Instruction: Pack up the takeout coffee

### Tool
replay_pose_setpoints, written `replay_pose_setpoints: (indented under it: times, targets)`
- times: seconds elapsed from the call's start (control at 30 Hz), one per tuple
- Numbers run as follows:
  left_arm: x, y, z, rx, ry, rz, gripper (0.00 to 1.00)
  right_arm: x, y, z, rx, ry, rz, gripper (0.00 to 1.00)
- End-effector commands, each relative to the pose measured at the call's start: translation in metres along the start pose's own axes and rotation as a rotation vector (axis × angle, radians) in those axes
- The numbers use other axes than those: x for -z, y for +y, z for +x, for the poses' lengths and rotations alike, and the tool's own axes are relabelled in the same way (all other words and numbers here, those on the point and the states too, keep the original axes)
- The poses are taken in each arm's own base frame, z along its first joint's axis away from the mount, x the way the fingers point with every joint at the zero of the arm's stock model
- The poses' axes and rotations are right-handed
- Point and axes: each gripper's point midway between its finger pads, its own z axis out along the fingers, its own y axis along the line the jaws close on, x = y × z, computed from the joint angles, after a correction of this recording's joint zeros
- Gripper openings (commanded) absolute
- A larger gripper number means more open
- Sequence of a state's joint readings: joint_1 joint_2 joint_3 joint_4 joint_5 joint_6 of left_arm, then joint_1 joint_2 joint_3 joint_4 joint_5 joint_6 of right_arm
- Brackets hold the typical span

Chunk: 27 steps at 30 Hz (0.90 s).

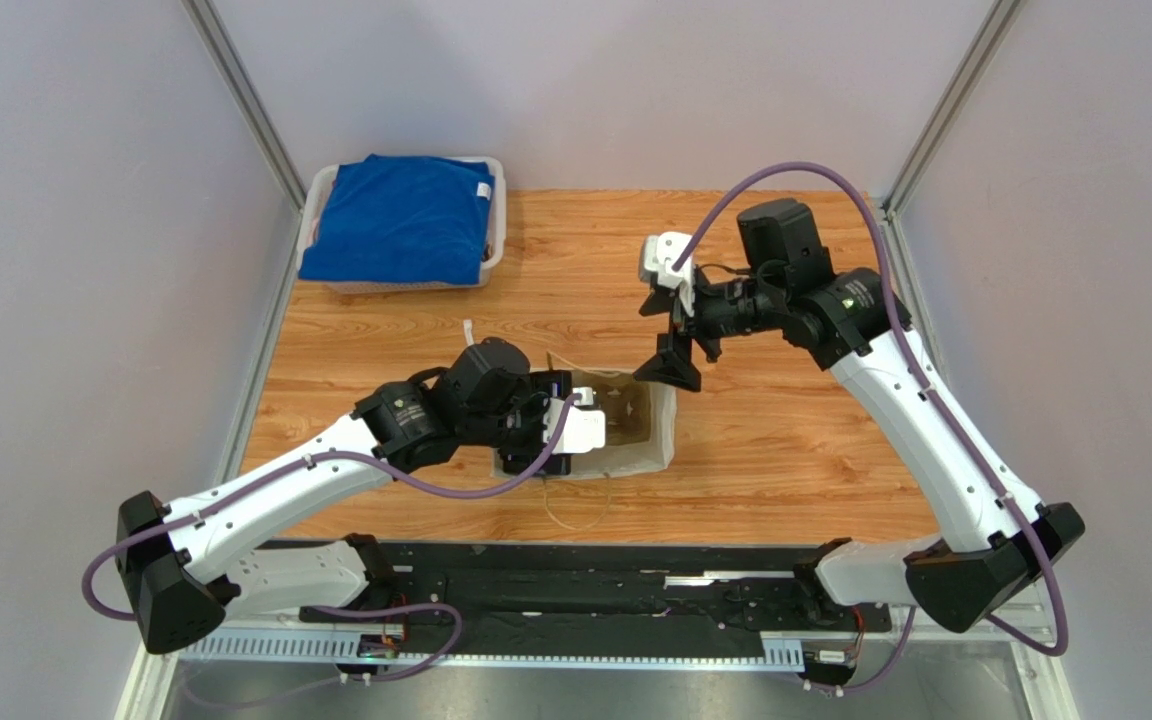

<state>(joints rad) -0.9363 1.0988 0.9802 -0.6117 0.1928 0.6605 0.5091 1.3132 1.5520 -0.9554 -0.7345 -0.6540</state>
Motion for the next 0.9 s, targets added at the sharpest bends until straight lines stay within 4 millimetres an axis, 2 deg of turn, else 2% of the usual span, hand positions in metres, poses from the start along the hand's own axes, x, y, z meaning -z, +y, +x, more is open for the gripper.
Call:
replay_pose_setpoints:
  times: [0.0,0.07,0.13,0.17,0.23,0.33,0.37,0.43,0.47,0.5,0.7,0.87]
  targets:
    - [0.004,0.004,-0.014,-0.020,-0.042,-0.004,0.17,0.000,0.033,-0.012,0.169,-0.041,-0.127,0.89]
    - [0.004,0.005,-0.014,-0.019,-0.038,-0.006,0.17,-0.003,0.037,-0.005,0.205,-0.029,-0.140,0.89]
    - [0.005,0.006,-0.014,-0.019,-0.037,-0.010,0.17,-0.012,0.034,-0.003,0.214,-0.016,-0.129,0.89]
    - [0.005,0.006,-0.014,-0.020,-0.037,-0.010,0.17,-0.016,0.027,-0.001,0.223,0.001,-0.099,0.88]
    - [0.004,0.005,-0.014,-0.021,-0.037,-0.004,0.17,-0.028,0.023,0.002,0.213,0.020,-0.101,0.81]
    - [0.002,0.006,-0.014,-0.029,-0.039,-0.005,0.17,-0.042,0.014,0.006,0.198,0.055,-0.077,0.59]
    - [0.001,0.008,-0.014,-0.030,-0.036,-0.011,0.17,-0.045,0.013,0.007,0.196,0.061,-0.069,0.40]
    - [0.001,0.013,-0.014,-0.039,-0.033,-0.035,0.17,-0.049,0.014,0.009,0.189,0.073,-0.070,0.24]
    - [0.001,0.015,-0.015,-0.045,-0.034,-0.045,0.17,-0.050,0.014,0.009,0.177,0.072,-0.066,0.06]
    - [0.001,0.020,-0.017,-0.051,-0.039,-0.066,0.17,-0.051,0.015,0.008,0.173,0.064,-0.063,0.00]
    - [0.002,0.034,-0.035,-0.117,-0.090,-0.148,0.17,-0.049,0.019,-0.003,0.157,0.004,-0.003,0.00]
    - [-0.001,0.034,-0.047,-0.138,-0.122,-0.147,0.17,-0.048,0.020,-0.009,0.155,-0.019,0.025,0.00]
